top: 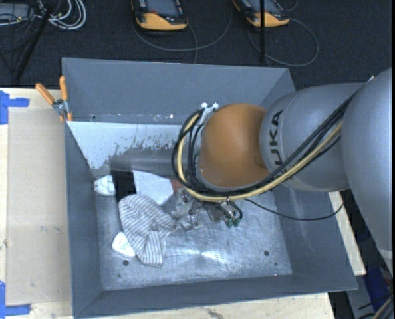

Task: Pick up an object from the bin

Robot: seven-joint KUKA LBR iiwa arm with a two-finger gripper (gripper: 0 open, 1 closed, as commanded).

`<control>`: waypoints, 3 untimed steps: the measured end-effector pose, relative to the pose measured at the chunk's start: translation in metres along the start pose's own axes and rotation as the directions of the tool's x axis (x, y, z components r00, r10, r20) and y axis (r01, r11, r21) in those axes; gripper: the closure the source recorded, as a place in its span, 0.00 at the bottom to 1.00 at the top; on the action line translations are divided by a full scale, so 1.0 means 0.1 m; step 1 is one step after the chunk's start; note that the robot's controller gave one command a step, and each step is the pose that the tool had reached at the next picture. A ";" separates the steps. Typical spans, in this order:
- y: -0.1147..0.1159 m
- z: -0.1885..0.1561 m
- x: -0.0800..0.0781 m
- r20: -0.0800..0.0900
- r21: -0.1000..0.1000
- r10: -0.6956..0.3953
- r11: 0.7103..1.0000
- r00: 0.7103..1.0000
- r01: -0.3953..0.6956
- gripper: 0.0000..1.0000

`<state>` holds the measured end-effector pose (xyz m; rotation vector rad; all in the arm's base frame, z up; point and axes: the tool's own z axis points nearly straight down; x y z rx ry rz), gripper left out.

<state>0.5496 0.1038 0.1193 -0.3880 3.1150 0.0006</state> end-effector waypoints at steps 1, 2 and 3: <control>-0.29 -0.48 0.28 -0.002 -0.001 -0.246 0.969 0.969 0.246 1.00; -0.29 -0.48 0.28 -0.003 -0.001 -0.245 0.969 0.969 0.245 1.00; -0.22 -0.86 0.30 -0.011 -0.005 -0.256 0.967 0.967 0.256 1.00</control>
Offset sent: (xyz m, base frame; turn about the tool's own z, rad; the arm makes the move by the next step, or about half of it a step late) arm 0.0000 0.0000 0.0000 0.0000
